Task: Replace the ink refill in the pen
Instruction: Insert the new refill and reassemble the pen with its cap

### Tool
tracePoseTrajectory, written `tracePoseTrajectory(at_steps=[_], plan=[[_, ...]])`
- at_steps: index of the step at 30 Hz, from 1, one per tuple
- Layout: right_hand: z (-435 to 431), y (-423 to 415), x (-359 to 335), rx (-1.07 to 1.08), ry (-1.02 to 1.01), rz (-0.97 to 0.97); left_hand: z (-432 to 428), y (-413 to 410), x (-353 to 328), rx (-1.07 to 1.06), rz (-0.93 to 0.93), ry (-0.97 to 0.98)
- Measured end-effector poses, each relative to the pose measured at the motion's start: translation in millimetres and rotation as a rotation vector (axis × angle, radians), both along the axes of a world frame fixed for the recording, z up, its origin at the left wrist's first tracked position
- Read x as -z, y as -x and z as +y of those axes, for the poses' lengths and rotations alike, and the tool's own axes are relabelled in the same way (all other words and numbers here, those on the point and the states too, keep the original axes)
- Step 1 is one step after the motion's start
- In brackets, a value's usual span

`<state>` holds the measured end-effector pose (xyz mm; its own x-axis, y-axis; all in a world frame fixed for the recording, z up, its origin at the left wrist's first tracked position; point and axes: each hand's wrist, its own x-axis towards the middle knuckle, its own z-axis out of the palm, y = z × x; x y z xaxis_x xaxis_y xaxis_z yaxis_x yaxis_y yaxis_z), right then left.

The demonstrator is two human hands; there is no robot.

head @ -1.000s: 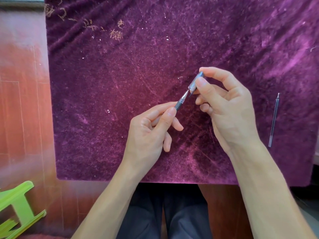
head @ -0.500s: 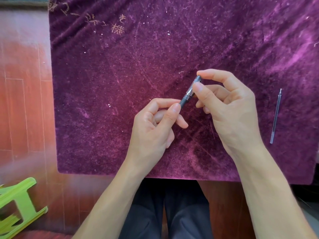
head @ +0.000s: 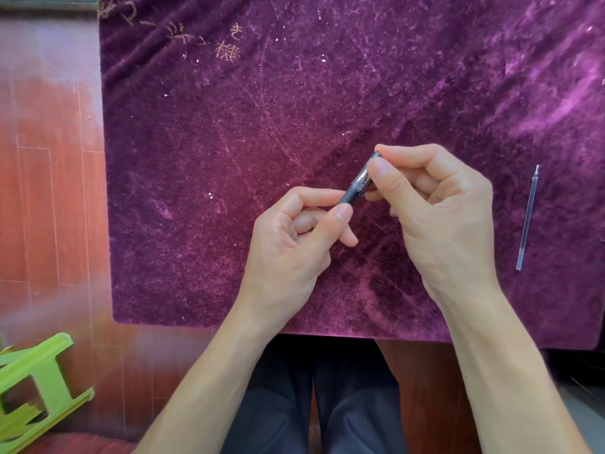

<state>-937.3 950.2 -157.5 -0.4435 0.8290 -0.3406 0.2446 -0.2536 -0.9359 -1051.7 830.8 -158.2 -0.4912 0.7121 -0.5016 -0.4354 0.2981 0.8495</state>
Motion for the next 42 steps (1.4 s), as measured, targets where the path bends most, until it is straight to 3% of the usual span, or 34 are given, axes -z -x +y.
tracePoseTrajectory(at_steps=[27, 34, 42], plan=[[-27.4, 4.3, 10.2, 0.029, 0.035, 0.033, -19.8, -8.5, 1.4, -0.044, -0.027, 0.026], [-30.6, 3.9, 10.9, -0.049, 0.004, -0.009, -21.2, -21.7, -0.2, 0.005, 0.065, 0.099], [-29.8, -0.4, 18.6, 0.011, 0.039, -0.051, -15.0, -16.9, 1.8, 0.049, 0.344, 0.264]])
